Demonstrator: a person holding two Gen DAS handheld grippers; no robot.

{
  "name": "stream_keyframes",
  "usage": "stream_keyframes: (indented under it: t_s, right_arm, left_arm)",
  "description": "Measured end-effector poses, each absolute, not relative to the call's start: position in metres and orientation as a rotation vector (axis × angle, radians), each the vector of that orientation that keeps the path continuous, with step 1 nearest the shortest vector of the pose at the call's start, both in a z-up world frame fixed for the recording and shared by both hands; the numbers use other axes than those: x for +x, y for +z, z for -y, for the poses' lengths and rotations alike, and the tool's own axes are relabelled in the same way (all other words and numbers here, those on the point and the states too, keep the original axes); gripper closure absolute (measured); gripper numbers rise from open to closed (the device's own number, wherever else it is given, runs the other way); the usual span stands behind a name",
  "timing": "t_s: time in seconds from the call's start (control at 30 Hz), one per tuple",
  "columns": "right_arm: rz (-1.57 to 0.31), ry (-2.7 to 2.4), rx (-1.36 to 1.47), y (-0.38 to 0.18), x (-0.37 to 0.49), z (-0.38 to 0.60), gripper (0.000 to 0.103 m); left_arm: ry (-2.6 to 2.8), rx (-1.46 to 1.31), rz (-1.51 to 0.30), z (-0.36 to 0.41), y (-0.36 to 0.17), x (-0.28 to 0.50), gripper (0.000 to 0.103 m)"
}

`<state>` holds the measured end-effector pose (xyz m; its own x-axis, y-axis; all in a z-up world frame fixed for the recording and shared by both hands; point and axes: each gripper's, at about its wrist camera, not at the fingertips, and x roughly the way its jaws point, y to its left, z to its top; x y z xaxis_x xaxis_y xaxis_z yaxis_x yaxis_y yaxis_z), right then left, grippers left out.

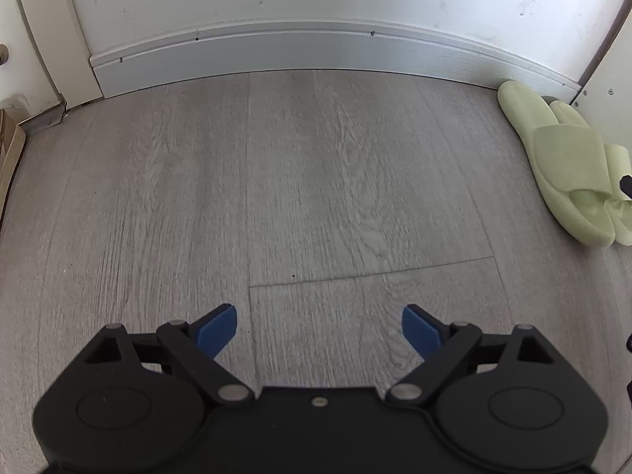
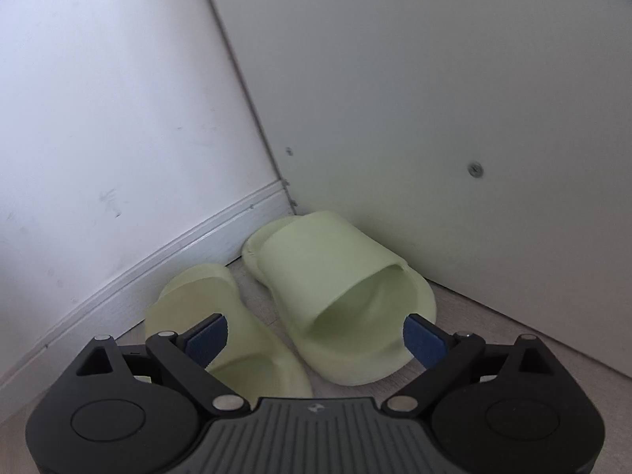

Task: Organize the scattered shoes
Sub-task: 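Turn the right gripper toward the tan sneakers by the door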

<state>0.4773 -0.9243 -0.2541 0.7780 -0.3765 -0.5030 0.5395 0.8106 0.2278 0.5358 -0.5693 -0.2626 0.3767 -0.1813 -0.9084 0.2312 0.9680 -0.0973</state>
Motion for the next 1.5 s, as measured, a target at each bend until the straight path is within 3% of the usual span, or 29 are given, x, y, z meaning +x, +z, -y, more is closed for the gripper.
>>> stream_keyframes:
  t_s: [0.2, 0.43, 0.7, 0.97, 1.5]
  right_arm:
    - [-0.556, -0.346, -0.024, -0.267, 0.509, 0.851, 0.007]
    - [-0.608, -0.384, -0.140, -0.279, 0.535, 0.836, 0.007]
    - [-0.648, -0.449, -0.072, -0.280, 0.527, 0.867, 0.008]
    - [-0.643, -0.392, -0.052, -0.260, 0.510, 0.826, 0.007]
    - [-0.627, 0.038, 0.061, -0.188, 0.485, 0.568, 0.007]
  left_arm:
    - [-0.250, 0.043, -1.150, 0.563, -0.262, 0.534, 0.012]
    - [-0.226, 0.027, -1.160, 0.556, -0.266, 0.537, 0.012]
    - [-0.232, 0.018, -1.167, 0.551, -0.267, 0.538, 0.012]
    - [-0.187, -0.055, -1.123, 0.508, -0.245, 0.532, 0.012]
    - [0.141, -0.078, -0.945, 0.267, -0.167, 0.450, 0.012]
